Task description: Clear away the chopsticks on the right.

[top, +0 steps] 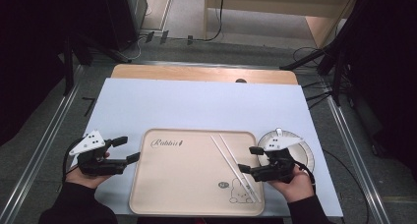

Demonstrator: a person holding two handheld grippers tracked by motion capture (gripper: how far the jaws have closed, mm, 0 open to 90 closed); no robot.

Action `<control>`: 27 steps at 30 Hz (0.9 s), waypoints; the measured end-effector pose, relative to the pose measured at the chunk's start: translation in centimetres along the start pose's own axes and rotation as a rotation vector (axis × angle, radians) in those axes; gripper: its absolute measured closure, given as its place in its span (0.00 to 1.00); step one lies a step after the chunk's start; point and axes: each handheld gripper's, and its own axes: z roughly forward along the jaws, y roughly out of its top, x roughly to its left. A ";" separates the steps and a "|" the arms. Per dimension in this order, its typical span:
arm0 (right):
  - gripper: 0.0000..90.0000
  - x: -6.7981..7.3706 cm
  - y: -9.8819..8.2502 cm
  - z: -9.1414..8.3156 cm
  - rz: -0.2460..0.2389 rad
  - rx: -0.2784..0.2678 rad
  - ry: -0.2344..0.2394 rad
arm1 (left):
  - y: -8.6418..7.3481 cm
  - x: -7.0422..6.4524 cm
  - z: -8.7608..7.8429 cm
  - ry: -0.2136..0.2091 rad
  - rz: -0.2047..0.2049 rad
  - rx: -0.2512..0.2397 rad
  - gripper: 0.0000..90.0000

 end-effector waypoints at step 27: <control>0.21 -5.8 -3.4 -7.4 -0.071 -0.157 -0.020 | -0.5 -0.1 -0.6 0.013 -0.003 0.006 0.26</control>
